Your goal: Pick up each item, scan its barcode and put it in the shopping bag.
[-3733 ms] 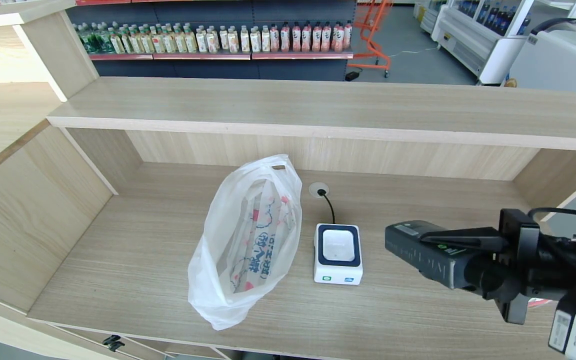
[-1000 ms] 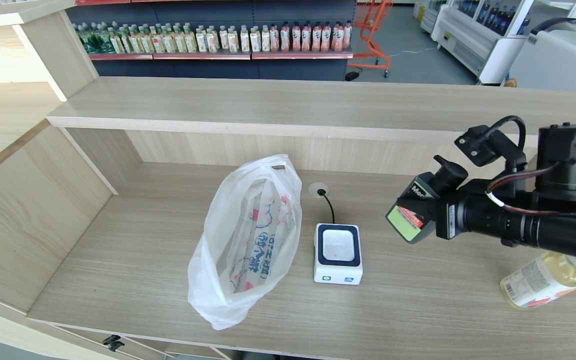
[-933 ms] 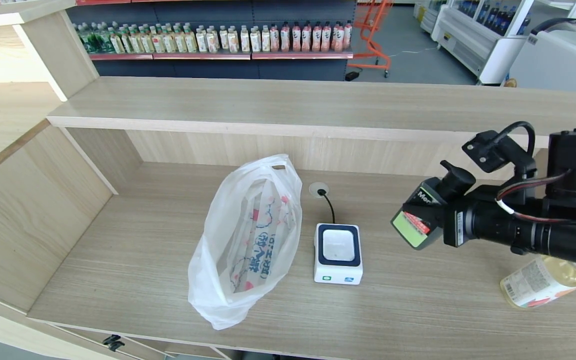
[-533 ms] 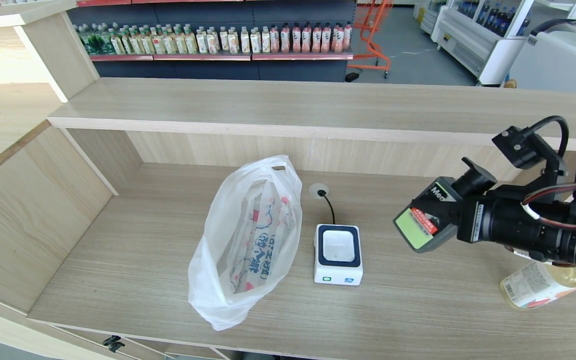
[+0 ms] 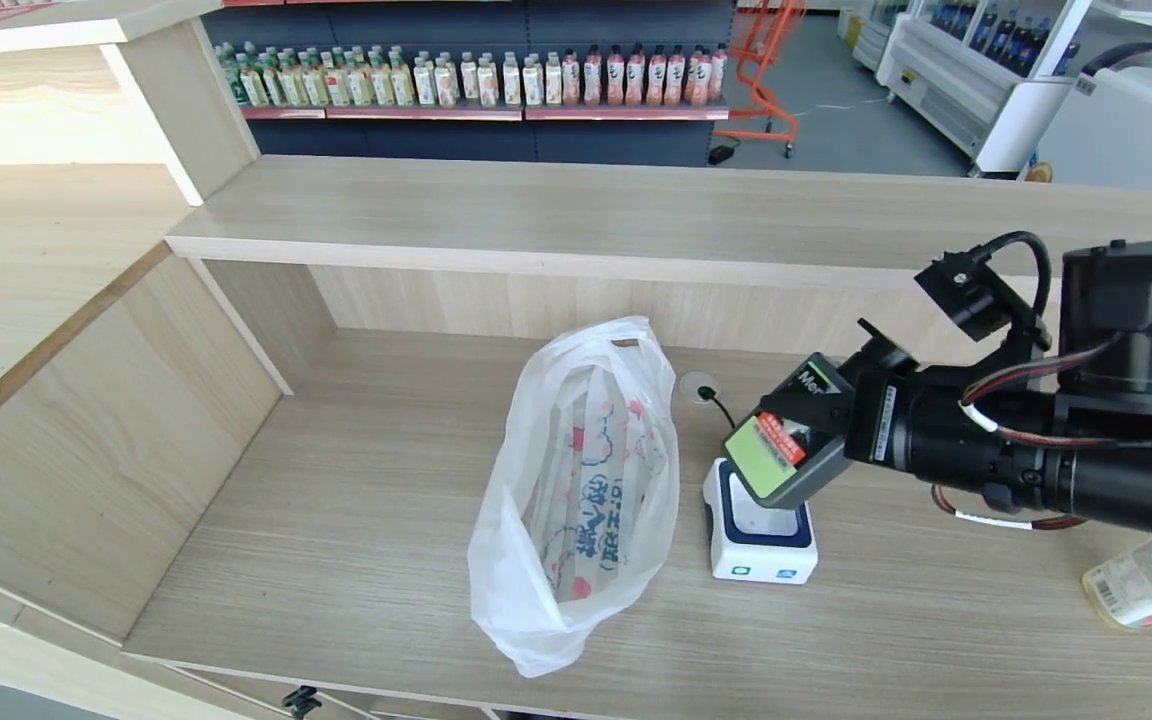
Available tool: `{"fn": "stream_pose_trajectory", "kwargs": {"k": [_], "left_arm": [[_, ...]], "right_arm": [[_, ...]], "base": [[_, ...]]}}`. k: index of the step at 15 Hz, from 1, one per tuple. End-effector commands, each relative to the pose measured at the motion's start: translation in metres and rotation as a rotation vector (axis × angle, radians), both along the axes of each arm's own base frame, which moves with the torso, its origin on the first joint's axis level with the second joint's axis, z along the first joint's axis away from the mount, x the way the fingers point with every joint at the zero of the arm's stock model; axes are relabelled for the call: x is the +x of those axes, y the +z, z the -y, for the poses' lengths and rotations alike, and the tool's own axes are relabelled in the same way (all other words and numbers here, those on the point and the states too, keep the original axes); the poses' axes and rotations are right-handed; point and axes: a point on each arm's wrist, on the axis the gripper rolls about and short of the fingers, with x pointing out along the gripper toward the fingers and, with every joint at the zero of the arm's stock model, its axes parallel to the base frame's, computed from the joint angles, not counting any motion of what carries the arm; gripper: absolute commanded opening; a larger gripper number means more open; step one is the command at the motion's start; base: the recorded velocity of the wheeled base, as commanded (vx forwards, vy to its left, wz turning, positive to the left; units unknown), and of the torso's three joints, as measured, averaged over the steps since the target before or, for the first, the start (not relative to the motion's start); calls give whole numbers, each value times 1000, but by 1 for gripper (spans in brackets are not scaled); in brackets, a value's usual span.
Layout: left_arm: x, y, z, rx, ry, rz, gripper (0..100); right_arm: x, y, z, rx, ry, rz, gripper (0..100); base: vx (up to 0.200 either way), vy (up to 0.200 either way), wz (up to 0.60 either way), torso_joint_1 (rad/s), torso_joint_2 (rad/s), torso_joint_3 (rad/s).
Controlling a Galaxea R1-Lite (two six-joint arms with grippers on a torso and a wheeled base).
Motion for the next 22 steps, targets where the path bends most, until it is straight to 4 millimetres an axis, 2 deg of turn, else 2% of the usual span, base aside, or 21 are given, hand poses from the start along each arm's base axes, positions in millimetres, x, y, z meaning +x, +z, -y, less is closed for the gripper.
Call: {"fn": "stream_pose_trajectory", "kwargs": {"k": [1,4,6,8,9,10,13,16,22], "left_arm": [[0,0,0,1,1,-2,100],[0,0,0,1,1,-2,100],[0,0,0,1,1,0,100],[0,0,0,1,1,-2,100],[0,0,0,1,1,-2,100],[0,0,0,1,1,-2,100],[0,0,0,1,1,-2,100],[0,0,0,1,1,-2,100],[0,0,0,1,1,-3,100]], "right_arm": [[12,-22,-12,-51,-14,-65,0],[20,-41,-24,-97,-19,-114,0],[26,-62,-49,-146,24,-157,0],[35,-73,-70,-152,60,-151,0],[38,-75,-74,-144,84,-121,0],[46,-87,-80,-187,143,-60,0],[57,-104,-88,-255,177,4,0],[77,-128,-103,-346,243,158,0],[104,-150,-125,-440,320,358,0]], "base": [[0,0,0,0,0,0],[0,0,0,0,0,0],[0,0,0,0,0,0],[0,0,0,0,0,0],[0,0,0,0,0,0],[0,0,0,0,0,0],[0,0,0,0,0,0],[0,0,0,0,0,0],[0,0,0,0,0,0]]}}
